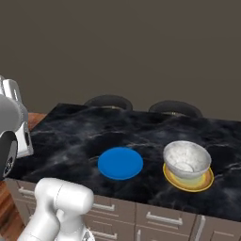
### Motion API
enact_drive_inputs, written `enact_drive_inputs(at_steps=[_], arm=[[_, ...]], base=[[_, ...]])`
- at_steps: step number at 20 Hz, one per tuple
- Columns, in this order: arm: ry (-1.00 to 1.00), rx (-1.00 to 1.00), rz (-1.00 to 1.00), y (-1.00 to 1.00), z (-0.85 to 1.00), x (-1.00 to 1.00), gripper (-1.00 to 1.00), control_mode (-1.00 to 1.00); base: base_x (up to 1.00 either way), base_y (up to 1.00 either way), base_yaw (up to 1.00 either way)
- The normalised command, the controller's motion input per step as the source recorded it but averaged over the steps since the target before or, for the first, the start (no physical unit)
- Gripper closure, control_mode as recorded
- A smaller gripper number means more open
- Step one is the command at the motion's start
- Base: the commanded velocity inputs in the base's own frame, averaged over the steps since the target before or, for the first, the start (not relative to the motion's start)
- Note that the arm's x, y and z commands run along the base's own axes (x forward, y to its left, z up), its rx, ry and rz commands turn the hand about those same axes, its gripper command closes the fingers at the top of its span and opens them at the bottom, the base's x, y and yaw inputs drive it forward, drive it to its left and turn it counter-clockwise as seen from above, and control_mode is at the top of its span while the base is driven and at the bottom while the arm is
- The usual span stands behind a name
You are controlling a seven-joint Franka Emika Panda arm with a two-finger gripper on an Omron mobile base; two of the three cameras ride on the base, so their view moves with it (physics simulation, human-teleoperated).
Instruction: Move the bowls from the cabinet to the plates on the dining table.
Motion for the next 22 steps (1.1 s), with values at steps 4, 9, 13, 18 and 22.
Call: enact_drive_inputs(at_steps=[4, 9, 13, 18, 22], arm=[[0.00, 0.00, 0.00, 0.00, 0.00, 0.00, -1.00, 1.00], [0.00, 0.00, 0.00, 0.00, 0.00, 0.00, -1.00, 1.00], [0.00, 0.00, 0.00, 0.00, 0.00, 0.00, -1.00, 1.00], [0.00, 0.00, 0.00, 0.00, 0.00, 0.00, -1.00, 1.00], [0.00, 0.00, 0.00, 0.00, 0.00, 0.00, -1.00, 1.00]], base=[[-0.15, 0.62, 0.03], [-0.12, 0.62, 0.02], [-0.12, 0.62, 0.02], [-0.17, 0.59, 0.05], [-0.20, 0.52, 0.10]])
